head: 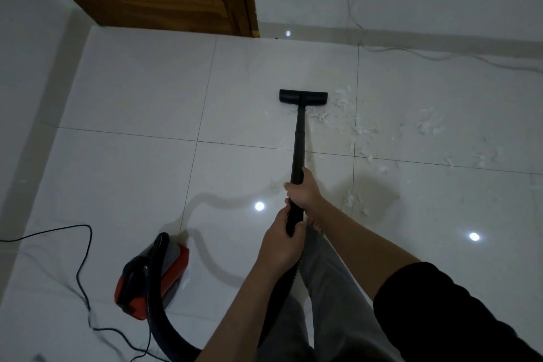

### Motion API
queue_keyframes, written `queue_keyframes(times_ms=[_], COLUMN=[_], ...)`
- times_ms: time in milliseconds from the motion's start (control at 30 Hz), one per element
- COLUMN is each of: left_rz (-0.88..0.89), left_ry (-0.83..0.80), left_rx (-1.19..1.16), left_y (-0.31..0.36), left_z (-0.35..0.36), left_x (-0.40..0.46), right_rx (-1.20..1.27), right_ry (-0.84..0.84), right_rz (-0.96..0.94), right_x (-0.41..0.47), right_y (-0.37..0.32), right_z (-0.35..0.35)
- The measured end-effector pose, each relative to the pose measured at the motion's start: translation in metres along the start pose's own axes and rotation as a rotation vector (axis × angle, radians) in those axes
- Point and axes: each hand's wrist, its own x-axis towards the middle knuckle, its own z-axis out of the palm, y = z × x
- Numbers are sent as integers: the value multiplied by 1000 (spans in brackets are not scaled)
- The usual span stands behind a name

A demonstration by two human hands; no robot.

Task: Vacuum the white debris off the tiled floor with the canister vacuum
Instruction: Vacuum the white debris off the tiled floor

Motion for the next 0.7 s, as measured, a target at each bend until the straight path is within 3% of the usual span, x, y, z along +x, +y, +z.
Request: queue_keyframes(times_ms=[700], left_rz=[36], left_ry=[-24], left_rx=[-7], left_y=[-73], left_z=[-10], left_x=[-53], right_rx=[-23], right_ry=[21], right_rz=[-4], right_x=[-46], right_y=[61], right_z=[43])
